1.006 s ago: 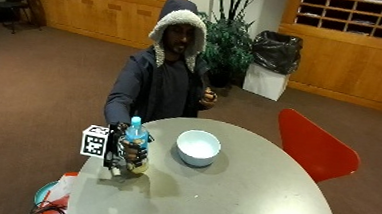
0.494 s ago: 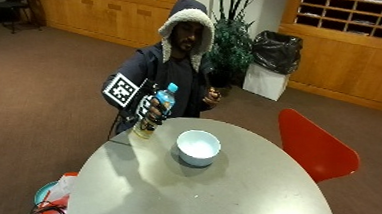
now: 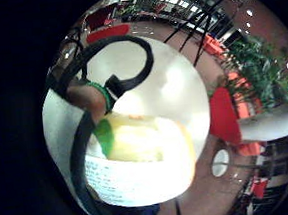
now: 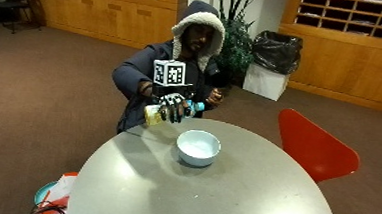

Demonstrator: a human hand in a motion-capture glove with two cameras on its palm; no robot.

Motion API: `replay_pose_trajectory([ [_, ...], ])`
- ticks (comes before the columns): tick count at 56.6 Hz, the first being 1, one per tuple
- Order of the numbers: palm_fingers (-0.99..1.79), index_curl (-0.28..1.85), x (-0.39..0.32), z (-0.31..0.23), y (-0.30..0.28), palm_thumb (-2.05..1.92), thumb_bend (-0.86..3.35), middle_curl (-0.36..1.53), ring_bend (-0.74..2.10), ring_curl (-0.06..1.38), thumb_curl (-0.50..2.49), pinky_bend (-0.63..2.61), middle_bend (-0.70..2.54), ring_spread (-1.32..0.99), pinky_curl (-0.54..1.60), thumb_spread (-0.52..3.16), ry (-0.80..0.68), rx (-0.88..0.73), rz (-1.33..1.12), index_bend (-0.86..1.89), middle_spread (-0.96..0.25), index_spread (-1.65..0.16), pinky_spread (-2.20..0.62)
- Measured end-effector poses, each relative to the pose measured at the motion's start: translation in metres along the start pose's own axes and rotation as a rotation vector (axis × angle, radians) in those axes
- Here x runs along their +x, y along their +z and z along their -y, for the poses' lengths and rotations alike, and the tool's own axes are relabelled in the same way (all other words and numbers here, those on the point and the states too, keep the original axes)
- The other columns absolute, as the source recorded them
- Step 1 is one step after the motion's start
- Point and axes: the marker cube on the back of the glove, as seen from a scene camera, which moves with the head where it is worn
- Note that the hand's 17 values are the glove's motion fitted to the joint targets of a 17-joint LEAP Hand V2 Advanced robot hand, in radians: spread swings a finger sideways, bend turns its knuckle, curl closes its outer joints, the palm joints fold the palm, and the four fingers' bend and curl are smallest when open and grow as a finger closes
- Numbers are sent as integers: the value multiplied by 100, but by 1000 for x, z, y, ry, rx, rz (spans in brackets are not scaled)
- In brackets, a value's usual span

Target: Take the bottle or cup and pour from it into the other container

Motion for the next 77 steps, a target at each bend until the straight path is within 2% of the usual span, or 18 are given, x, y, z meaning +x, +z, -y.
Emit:
replay_pose_trajectory([
  [18, 109, 28, -37, 17, -6, 109, -3, 47, 55, 42, 64, 32, 36, -19, 35, 50, -106, -78, -473, 10, -25, -29, 4],
  [26, 109, 27, -60, 16, 7, 110, -3, 47, 54, 42, 64, 30, 36, -19, 35, 51, -210, -103, -751, 10, -25, -30, 4],
  [32, 109, 27, -69, 23, 16, 111, -3, 47, 54, 42, 64, 29, 36, -19, 35, 51, -262, -104, -861, 10, -26, -30, 4],
  [49, 109, 26, -92, 12, 32, 111, -3, 47, 53, 42, 63, 27, 35, -20, 36, 50, -291, -117, -890, 10, -26, -30, 3],
  [67, 109, 26, -69, 20, 27, 111, -3, 47, 52, 42, 63, 26, 35, -20, 36, 50, -274, -119, -825, 11, -26, -30, 3],
  [77, 109, 26, -71, 1, 31, 111, -3, 47, 52, 42, 63, 26, 35, -20, 37, 49, -257, -120, -802, 11, -26, -30, 3],
])
